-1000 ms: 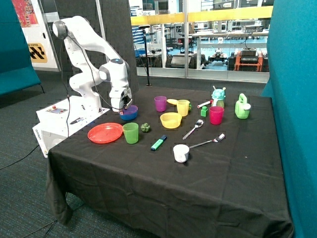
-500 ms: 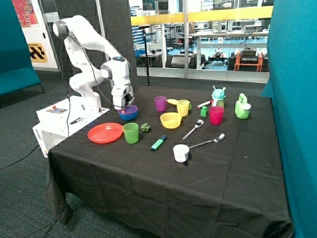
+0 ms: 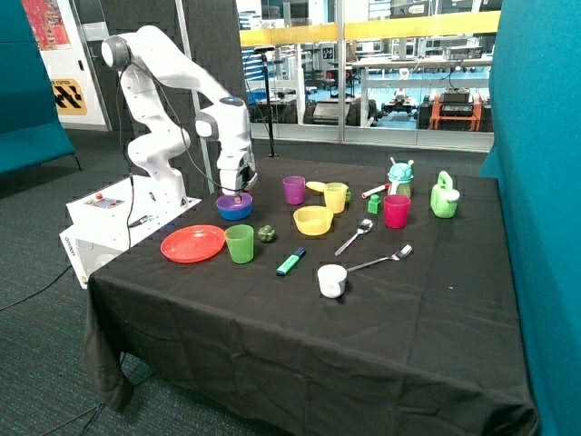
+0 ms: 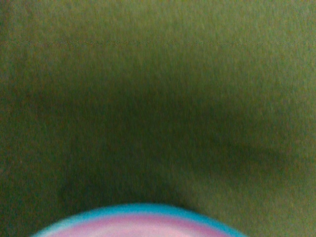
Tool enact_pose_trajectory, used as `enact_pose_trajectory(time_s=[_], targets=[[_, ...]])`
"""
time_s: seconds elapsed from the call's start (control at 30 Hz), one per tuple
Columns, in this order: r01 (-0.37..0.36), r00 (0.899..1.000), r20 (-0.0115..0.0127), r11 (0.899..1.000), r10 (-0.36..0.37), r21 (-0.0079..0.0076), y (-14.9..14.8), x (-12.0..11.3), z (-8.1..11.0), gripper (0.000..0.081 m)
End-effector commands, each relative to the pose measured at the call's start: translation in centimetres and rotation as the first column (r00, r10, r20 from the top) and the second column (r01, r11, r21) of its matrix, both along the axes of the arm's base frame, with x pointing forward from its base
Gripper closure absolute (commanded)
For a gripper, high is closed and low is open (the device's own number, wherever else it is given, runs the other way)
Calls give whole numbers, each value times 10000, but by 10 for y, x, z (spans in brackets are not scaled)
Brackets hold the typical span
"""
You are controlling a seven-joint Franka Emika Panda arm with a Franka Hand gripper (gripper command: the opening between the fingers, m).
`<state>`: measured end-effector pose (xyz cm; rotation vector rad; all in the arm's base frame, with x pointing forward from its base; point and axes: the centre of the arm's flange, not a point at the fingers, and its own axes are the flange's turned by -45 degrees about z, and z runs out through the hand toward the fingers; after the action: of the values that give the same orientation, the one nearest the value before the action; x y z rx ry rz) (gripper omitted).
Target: Stack the bowls
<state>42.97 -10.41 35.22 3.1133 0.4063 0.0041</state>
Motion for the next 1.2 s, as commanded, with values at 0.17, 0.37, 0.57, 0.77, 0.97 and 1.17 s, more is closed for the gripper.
enact_pose_trajectory(time_s=[0.17,0.37,0.57,0.77,0.97,1.17], targets=[[906,9959,-28,9959,-906,15,16,40,14,377],[2030,9792,-28,9792,-2030,15,17,55,20,364],[2867,9580,-28,9580,-2867,15,14,61,23,347],[3853,9228,-28,9228,-3853,15,12,58,19,337],[4897,8719,-28,8719,-4897,15,7,60,18,316],[5057,8627,-28,8627,-5057,15,9,69,20,312]])
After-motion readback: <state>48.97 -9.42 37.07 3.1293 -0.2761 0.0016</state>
